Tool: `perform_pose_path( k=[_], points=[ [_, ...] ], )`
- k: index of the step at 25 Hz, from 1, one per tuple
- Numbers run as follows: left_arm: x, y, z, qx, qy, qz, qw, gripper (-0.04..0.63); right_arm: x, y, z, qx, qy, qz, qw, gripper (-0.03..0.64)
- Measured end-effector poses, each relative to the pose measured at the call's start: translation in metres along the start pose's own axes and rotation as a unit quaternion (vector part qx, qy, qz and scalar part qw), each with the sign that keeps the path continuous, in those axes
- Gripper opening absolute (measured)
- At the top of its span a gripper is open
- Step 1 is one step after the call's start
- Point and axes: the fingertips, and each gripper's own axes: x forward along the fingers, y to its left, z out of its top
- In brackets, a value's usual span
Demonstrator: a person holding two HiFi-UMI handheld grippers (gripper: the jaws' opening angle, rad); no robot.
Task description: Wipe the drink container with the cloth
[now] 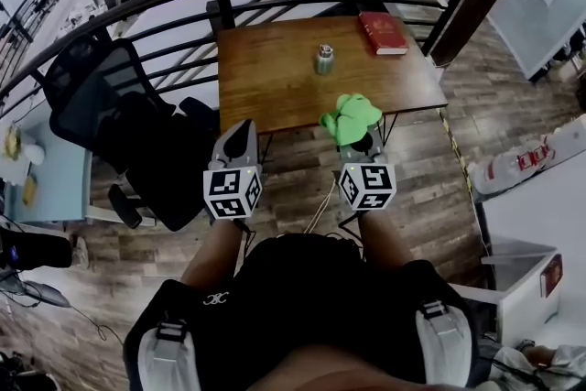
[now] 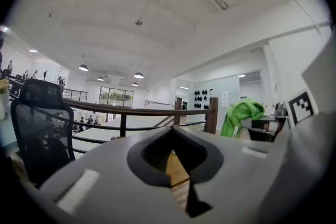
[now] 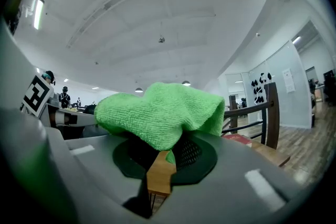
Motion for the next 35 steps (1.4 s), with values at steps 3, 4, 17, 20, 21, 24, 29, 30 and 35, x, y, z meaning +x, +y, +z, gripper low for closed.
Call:
perform_pose_path(
  k=[3, 4, 17, 20, 21, 24, 29, 30, 35],
  points=[
    [0.002, 0.009, -0.005, -0.005, 0.000, -0.011, 0.9999, 0.052, 0.002, 0.007, -0.002, -0.006, -0.002, -0.009, 1.000, 0.051],
    [0.002, 0.012, -0.006, -0.005, -0.001, -0.013, 0.9999, 0.052, 0.002, 0.010, -0.003, -0.007, -0.004, -0.012, 1.000, 0.051],
    [0.019, 0.036, -0.005, 0.014, 0.000, -0.035, 0.9993, 0.052, 0.021, 0.019, -0.005, -0.007, -0.007, -0.038, 0.999, 0.051],
    [0.035, 0.036, -0.004, 0.015, -0.002, -0.038, 0.9992, 0.052, 0.030, 0.010, -0.006, -0.009, -0.007, -0.040, 0.999, 0.051],
    [0.041, 0.035, -0.003, 0.016, -0.005, -0.038, 0.9991, 0.052, 0.034, 0.005, -0.007, -0.011, -0.006, -0.040, 0.999, 0.051],
    [0.062, 0.032, -0.008, 0.014, -0.002, -0.041, 0.9990, 0.052, 0.048, -0.012, -0.013, -0.013, -0.001, -0.043, 0.999, 0.051],
    [0.107, 0.030, -0.013, 0.010, 0.006, -0.044, 0.9990, 0.052, 0.077, -0.042, -0.017, -0.013, 0.002, -0.043, 0.999, 0.051],
    [0.117, 0.029, -0.013, 0.010, 0.006, -0.044, 0.9990, 0.052, 0.083, -0.049, -0.019, -0.013, 0.004, -0.043, 0.999, 0.051],
    [0.167, 0.019, -0.014, 0.014, 0.007, -0.049, 0.9987, 0.052, 0.117, -0.088, -0.027, -0.002, 0.008, -0.042, 0.999, 0.051]
  ],
)
